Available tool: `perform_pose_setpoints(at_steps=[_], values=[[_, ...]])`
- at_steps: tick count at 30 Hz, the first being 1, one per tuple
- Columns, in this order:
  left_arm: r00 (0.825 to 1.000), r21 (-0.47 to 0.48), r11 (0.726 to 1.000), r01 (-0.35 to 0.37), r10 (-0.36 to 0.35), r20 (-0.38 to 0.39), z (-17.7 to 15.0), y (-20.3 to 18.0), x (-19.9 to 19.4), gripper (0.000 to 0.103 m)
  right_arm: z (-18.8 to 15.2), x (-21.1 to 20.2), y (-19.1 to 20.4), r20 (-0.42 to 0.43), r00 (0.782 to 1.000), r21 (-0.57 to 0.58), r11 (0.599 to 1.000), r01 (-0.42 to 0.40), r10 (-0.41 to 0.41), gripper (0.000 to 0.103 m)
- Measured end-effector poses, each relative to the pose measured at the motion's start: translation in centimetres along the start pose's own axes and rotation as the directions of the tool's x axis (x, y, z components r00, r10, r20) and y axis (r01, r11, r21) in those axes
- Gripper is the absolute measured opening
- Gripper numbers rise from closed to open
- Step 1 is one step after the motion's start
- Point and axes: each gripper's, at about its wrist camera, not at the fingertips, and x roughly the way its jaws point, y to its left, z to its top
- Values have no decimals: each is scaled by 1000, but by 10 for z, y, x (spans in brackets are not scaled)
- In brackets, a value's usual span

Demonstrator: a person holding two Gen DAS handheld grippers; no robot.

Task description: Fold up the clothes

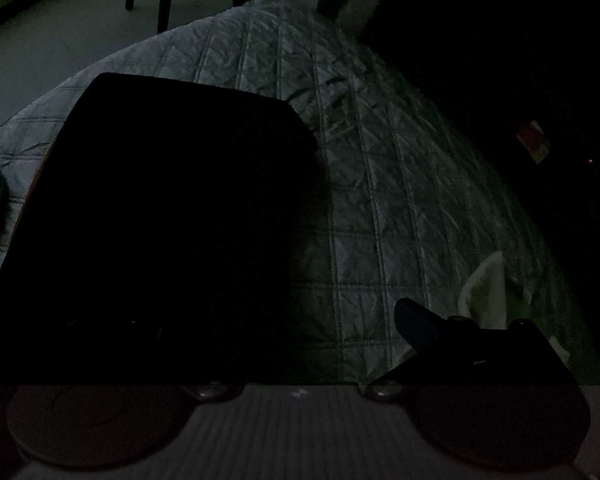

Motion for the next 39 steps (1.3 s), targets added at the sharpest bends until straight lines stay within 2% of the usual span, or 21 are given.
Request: perform_pose_setpoints(at_steps=[3, 6, 7, 8, 9, 11, 13, 15, 16, 17, 19, 21, 23, 26, 28, 31, 32, 35, 36, 38, 39], values=[[1000, -14, 1000, 10, -10, -3, 2, 4, 0, 102, 5, 27, -10, 6, 990, 93, 986, 142, -143, 39], [1000, -19, 1000, 18, -18, -5, 2, 4, -1, 102, 10, 48, -11, 24, 977, 115, 971, 210, -214, 39], [1000, -16, 1000, 19, -19, -7, 2, 4, -1, 102, 12, 55, -6, 39, 971, 92, 969, 231, -235, 35], [1000, -14, 1000, 20, -20, -8, 2, 3, -1, 102, 14, 61, 5, 68, 966, 32, 968, 249, -251, 16], [1000, -13, 1000, 22, -22, -9, 2, 3, -2, 102, 17, 67, 14, 90, 962, -21, 965, 262, -259, 6], [1000, -16, 1000, 22, -22, -5, 2, 3, -2, 102, 21, 74, 30, 121, 973, -94, 973, 209, -197, 5], [1000, -20, 1000, 20, -20, -2, 3, 4, -3, 102, 24, 78, 47, 135, 990, -188, 981, 54, -29, 10], [1000, -21, 1000, 20, -20, -3, 3, 4, -3, 102, 20, 90, 70, 55, 998, -316, 948, 29, -12, 34], [1000, -20, 1000, 21, -21, -3, 3, 4, -3, 102, 18, 94, 77, 26, 999, -347, 937, 30, -23, 37], [1000, -20, 1000, 22, -22, -4, 3, 4, -3, 102, 18, 87, 75, 41, 999, -317, 948, 25, -13, 33], [1000, -18, 1000, 25, -25, -5, 4, 4, -3, 102, 19, 63, 61, 122, 992, -197, 980, 15, 9, 34], [1000, -16, 999, 28, -28, -7, 3, 4, -3, 102, 21, 47, 42, 159, 985, -88, 992, 86, -71, 41], [1000, -10, 1000, 28, -28, -14, 2, 2, -1, 102, 21, 45, 24, 107, 989, 9, 995, 103, -104, 41], [999, -17, 999, 31, -31, -24, 1, 2, 0, 102, 13, 46, 8, 43, 996, 101, 992, 71, -75, 41], [999, -9, 999, 30, -31, -22, 1, 1, 0, 102, 6, 52, 6, 48, 994, 136, 987, 89, -96, 40], [999, 0, 1000, 27, -27, -24, -1, -1, 1, 102, 11, 65, 7, 76, 990, 112, 988, 107, -115, 41], [999, 0, 1000, 27, -27, -24, -1, -1, 1, 102, 14, 70, 8, 81, 989, 97, 989, 114, -122, 46], [999, 5, 1000, 27, -26, -23, -2, -3, 1, 102, 20, 86, 12, 97, 985, 52, 989, 136, -141, 81], [999, 10, 1000, 26, -26, -22, -3, -4, 1, 102, 21, 91, 16, 94, 986, 19, 990, 136, -138, 88], [999, 17, 1000, 24, -24, -24, -4, -5, 1, 102, 23, 94, 25, 67, 994, -54, 994, 94, -91, 86], [999, 14, 1000, 24, -23, -26, -4, -5, 1, 102, 25, 91, 22, 61, 997, -26, 999, 37, -36, 78]])
